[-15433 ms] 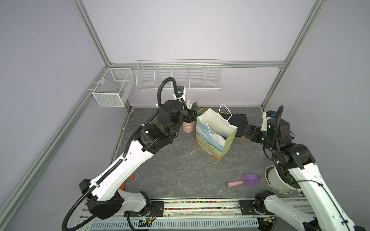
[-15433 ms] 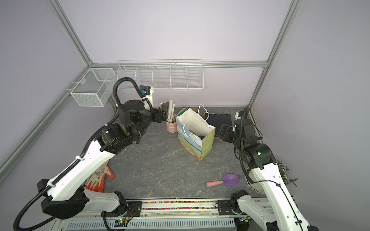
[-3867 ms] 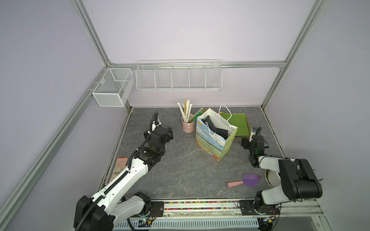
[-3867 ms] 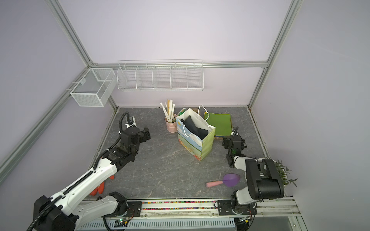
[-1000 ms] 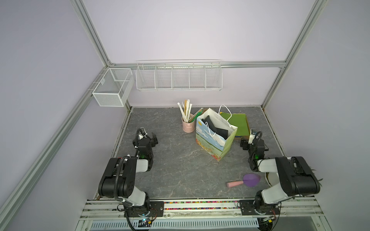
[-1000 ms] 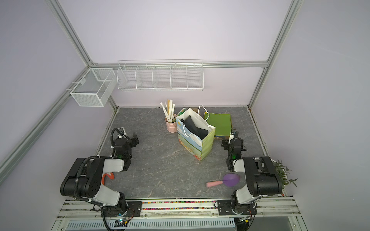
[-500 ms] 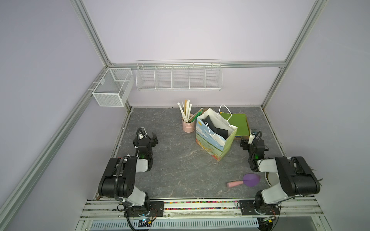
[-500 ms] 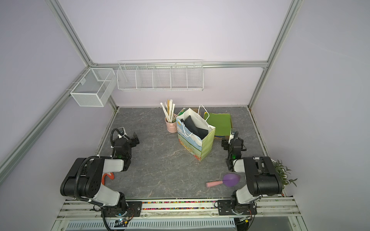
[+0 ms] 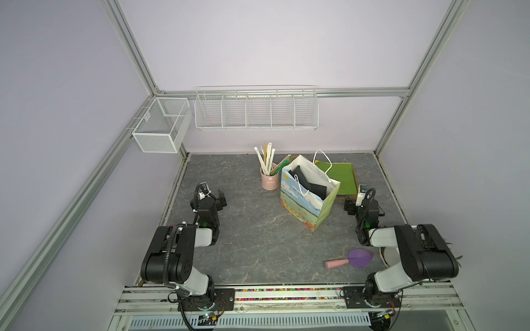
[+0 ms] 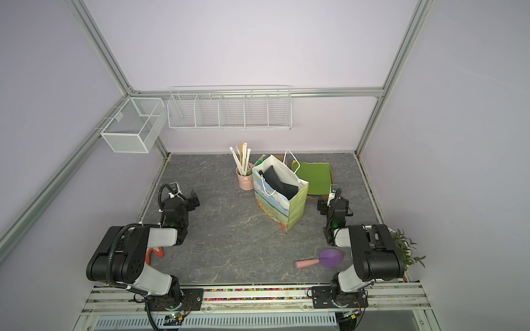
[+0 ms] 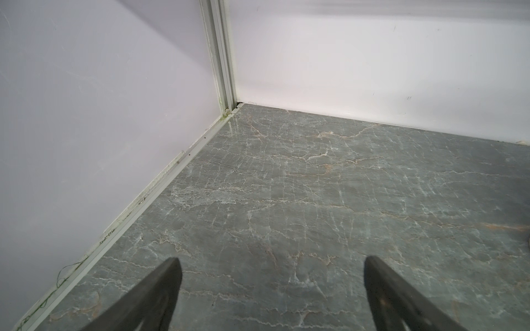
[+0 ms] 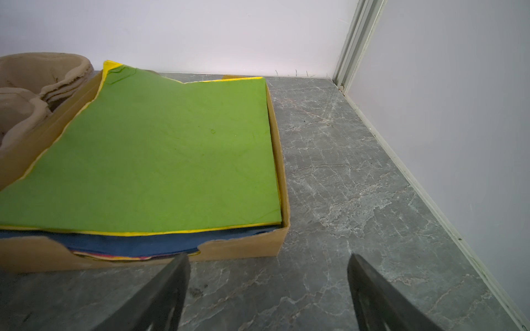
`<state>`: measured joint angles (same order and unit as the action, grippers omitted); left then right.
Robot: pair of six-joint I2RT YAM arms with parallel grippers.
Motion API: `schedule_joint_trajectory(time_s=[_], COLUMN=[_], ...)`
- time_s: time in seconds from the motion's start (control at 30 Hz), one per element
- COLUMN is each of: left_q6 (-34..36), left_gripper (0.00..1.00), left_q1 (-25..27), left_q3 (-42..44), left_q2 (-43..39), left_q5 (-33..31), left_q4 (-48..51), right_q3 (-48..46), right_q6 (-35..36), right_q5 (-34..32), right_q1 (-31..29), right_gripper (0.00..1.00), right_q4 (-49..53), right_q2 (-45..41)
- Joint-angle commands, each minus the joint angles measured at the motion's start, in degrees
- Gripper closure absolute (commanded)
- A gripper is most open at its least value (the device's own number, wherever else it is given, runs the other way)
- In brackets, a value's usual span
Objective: Pack the takeout coffee
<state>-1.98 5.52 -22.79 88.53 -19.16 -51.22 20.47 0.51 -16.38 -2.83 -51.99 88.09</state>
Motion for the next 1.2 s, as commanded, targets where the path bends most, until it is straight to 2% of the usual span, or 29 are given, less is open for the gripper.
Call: schedule_joint_trajectory(time_s=[0.0, 0.1, 0.13, 0.2, 0.27, 0.37, 1.17], left_q6=[2.9, 3.5, 2.8, -1.6, -2.0, 1.9, 2.0], left_gripper=[0.01, 0.01, 0.01, 0.01, 0.01, 0.01, 0.01], left_q1=[-0.3, -0.4, -0.4, -0.8, -1.7, -1.7, -1.7], left_q3=[1.4, 1.7, 2.0, 3.1, 2.9, 0.1, 0.2], left_q2=[0.3, 0.2, 0.2, 0.5, -0.1, 0.0, 0.2], left_q5=[4.8, 6.3, 4.7, -4.4, -2.3, 6.9, 7.4], left_q4=[-2.6, -3.2, -3.5, -6.5, -4.8, 0.2, -0.2], right_q3=[-0.1, -0.1, -0.1, -0.1, -0.1, -0.1, 0.2], right_q6=[1.3, 1.3, 1.3, 1.2, 1.2, 1.3, 1.0], right_q5=[0.7, 0.7, 0.7, 0.7, 0.7, 0.7, 1.1], right_q1=[-0.2, -0.2, -0.1, -0.1, -0.1, -0.1, 0.2], right_gripper=[0.11, 0.11, 0.12, 0.12, 0.12, 0.12, 0.12], right_q4=[-1.6, -1.5, -1.6, -1.6, -1.5, -1.5, -0.9], right_q2=[-0.1, -0.1, -0.1, -0.1, -0.1, -0.1, -0.1])
